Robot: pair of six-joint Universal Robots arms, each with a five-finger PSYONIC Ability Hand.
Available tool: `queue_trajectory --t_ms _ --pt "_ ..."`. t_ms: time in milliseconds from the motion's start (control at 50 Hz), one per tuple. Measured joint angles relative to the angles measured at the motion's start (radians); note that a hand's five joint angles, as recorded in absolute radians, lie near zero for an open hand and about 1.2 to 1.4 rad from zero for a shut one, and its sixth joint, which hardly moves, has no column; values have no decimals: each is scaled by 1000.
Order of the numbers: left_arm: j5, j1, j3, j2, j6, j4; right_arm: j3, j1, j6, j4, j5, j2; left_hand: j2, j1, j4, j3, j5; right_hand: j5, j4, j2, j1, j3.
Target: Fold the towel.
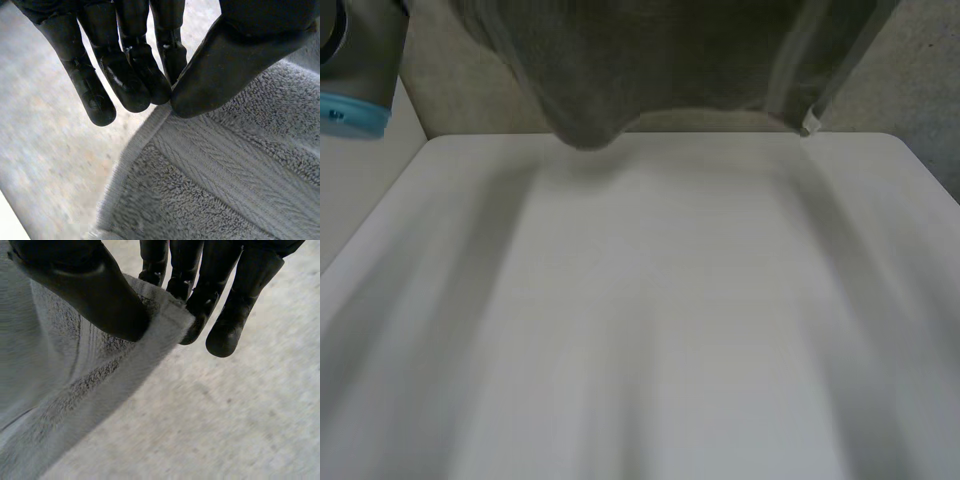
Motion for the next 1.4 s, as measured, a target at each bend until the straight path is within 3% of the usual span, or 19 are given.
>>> queue_trajectory --t_ms 160,380,480,580,820,980,1140,1400 --pt "7 46 -277 27 -2 -7 156 -4 -95 97 -77 2 0 0 0 0 0 0 0 0 0 0" --pt "14 90 -741 -80 19 151 719 -9 -422 62 -155 40 0 0 0 0 4 0 0 0 0 0" --pt "13 87 -823 -79 24 198 859 -19 -468 19 -154 12 0 0 0 0 4 0 0 0 0 0" --pt "12 84 -867 1 19 207 954 -38 -442 1 -162 -93 0 0 0 0 4 0 0 0 0 0" --pt "52 84 -1115 490 15 202 1197 -147 -356 20 -260 -544 0 0 0 0 4 0 0 0 0 2" --pt "132 95 -1227 622 13 203 1250 -211 -355 29 -284 -662 0 0 0 0 4 0 0 0 0 4" --pt "157 96 -1241 520 19 206 1222 -232 -365 26 -277 -568 0 0 0 0 4 0 0 0 0 4" --pt "156 82 -941 65 27 227 964 -187 -367 22 -199 -170 0 0 0 0 4 0 0 0 0 4"
